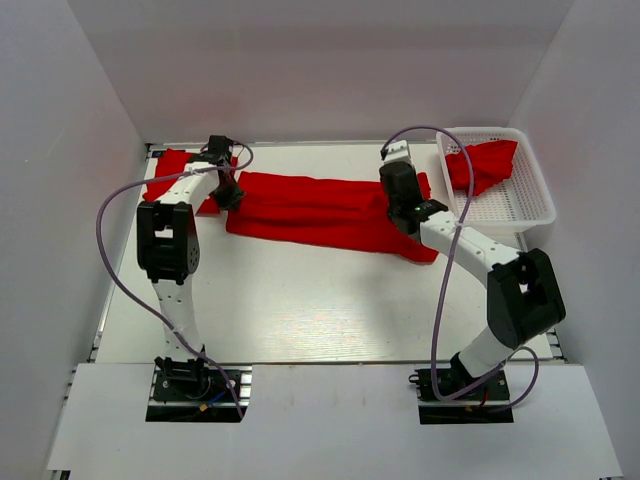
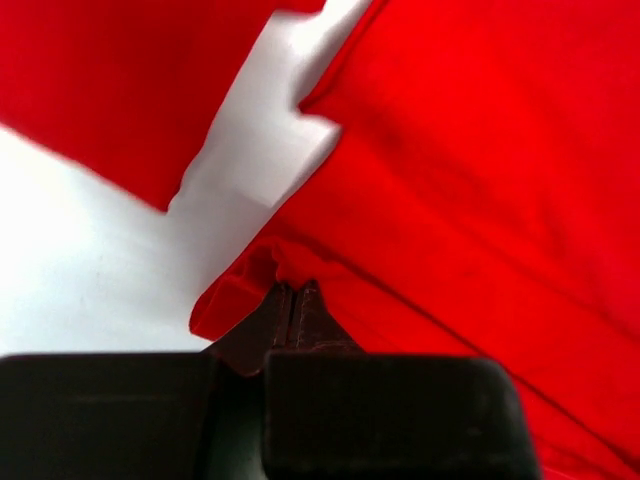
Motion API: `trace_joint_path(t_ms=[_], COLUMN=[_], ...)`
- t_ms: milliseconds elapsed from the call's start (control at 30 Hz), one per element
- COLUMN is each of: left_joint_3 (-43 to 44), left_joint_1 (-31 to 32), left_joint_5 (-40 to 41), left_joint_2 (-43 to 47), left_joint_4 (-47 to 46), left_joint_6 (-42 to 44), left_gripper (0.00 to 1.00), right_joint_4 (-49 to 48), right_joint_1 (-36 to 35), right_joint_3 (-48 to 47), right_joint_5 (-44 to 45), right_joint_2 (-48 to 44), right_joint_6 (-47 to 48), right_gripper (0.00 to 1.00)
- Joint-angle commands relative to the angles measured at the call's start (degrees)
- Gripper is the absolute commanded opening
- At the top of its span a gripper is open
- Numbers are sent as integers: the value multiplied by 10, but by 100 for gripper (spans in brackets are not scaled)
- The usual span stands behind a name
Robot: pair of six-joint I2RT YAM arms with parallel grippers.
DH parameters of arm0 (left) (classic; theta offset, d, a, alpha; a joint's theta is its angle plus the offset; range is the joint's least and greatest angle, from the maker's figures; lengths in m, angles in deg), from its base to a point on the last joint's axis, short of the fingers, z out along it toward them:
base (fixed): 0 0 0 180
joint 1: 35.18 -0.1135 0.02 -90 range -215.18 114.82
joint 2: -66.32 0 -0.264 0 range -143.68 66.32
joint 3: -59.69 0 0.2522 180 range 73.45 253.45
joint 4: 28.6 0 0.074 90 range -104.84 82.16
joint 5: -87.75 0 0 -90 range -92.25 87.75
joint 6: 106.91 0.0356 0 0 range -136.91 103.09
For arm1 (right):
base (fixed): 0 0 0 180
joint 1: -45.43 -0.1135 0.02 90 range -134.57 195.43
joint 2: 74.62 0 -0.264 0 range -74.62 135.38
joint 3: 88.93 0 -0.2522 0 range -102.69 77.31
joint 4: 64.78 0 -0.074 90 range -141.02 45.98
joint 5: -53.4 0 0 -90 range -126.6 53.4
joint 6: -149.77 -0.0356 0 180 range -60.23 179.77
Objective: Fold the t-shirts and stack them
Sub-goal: Fold the other side of the tshirt into a rectangle
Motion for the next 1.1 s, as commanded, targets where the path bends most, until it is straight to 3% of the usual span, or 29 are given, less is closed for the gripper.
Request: trace_joint_path(t_ms=[0,433,1067], left_joint_3=[40,105,122], left_joint_1=[-1,-1,4], left_joint_5=[4,-21,-19], left_joint_2=[-1,-50,-75], left_joint_4=[2,-19,-89], left_joint_6=[10,55,71], left_gripper=[0,0,0], right_joint_4=[-25,-24,-24], right_joint_1=[11,43,61], right_joint_3=[-29,-58,-85], right_joint_5=[-12,-25,-30], right_joint_2=[12,47,92], right_joint_6=[18,28,44], right_gripper=[0,0,0])
